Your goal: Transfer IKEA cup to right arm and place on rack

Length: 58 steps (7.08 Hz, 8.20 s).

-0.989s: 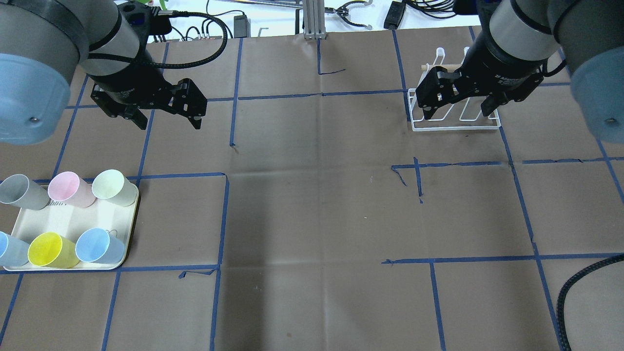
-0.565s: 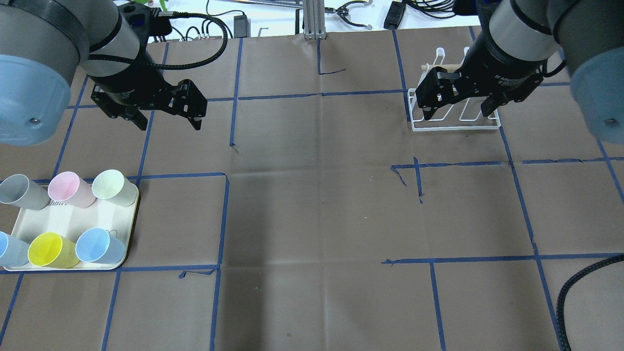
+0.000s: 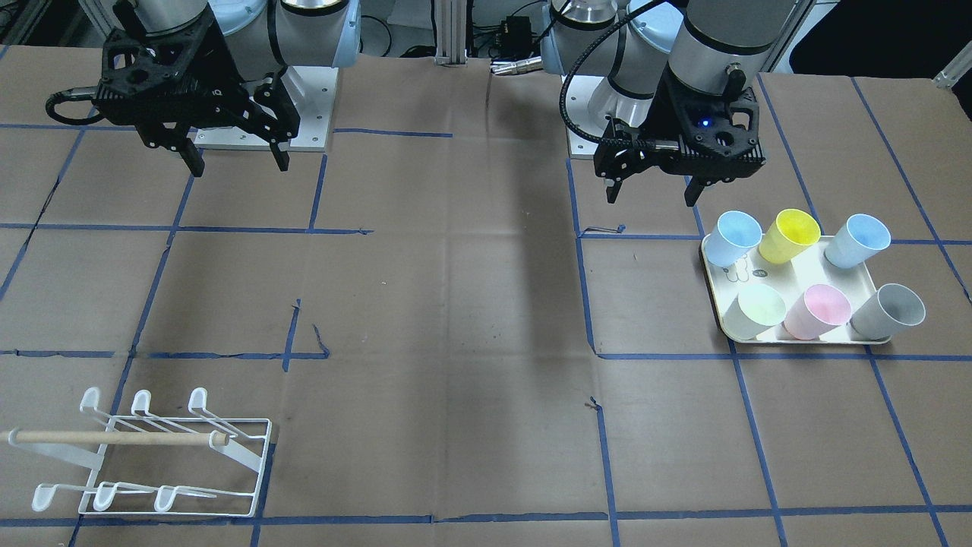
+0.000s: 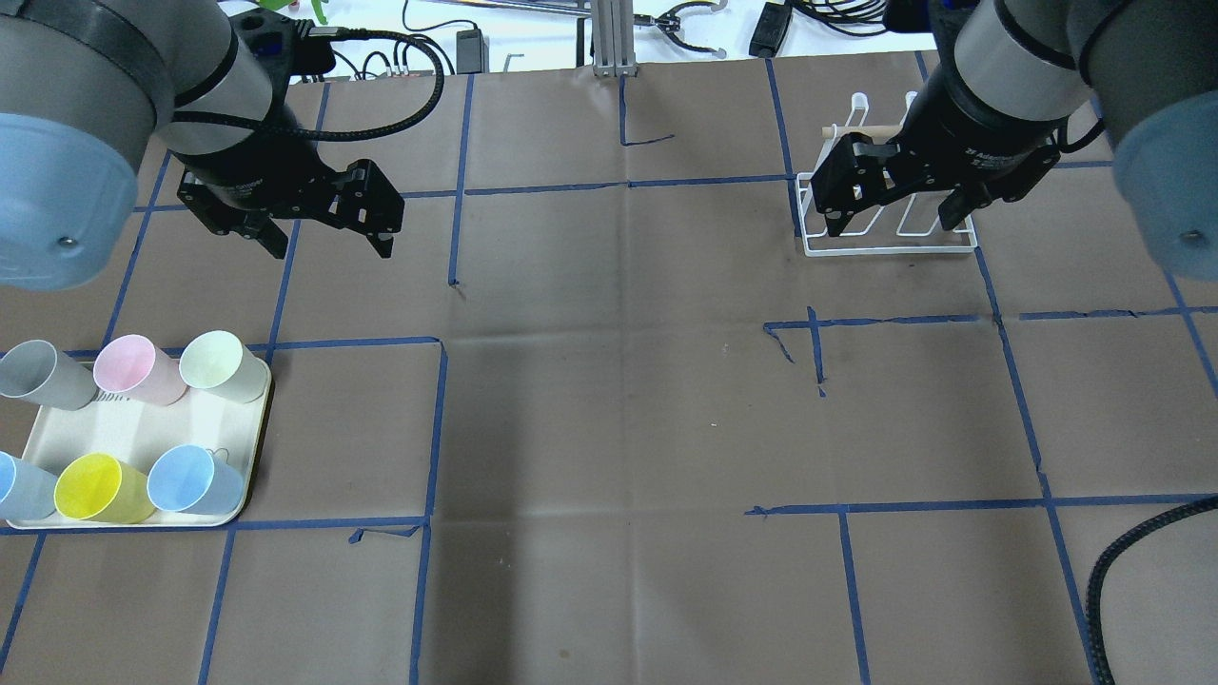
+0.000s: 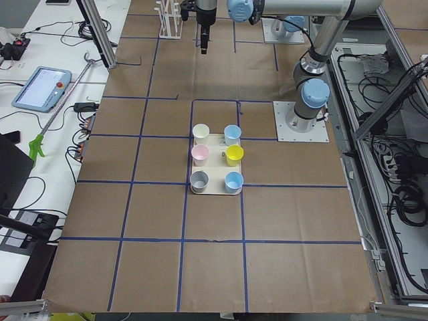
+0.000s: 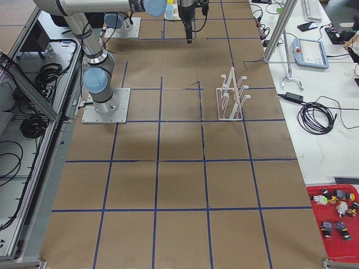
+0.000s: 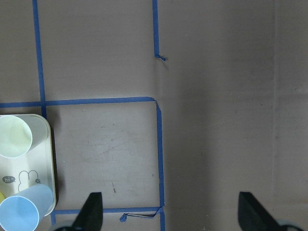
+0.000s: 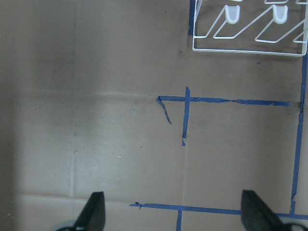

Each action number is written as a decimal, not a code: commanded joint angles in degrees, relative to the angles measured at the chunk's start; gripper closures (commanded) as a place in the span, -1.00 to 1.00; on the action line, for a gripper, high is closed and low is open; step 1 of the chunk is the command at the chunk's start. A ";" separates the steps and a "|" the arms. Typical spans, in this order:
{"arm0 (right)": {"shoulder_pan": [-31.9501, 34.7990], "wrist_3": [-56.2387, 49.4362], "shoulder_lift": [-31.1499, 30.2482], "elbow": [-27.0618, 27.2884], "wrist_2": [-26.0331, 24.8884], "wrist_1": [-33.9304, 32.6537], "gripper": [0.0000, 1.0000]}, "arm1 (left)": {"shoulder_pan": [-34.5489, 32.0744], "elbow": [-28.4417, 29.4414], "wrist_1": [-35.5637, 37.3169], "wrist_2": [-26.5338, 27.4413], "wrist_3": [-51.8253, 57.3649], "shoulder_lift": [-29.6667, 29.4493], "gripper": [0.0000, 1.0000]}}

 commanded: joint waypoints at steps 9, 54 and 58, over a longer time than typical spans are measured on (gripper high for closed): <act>-0.18 0.00 0.00 0.32 -0.02 0.24 -1.00 | 27.94 -13.50 4.11 0.02 31.43 5.23 -0.99; 0.35 37.33 0.97 11.02 8.75 -40.82 -1.00 | 4.23 -25.65 102.29 -69.59 22.92 -22.63 0.96; 0.44 64.61 1.15 27.45 20.16 -79.25 -1.00 | 4.14 -25.74 102.31 -69.59 22.65 -22.55 0.84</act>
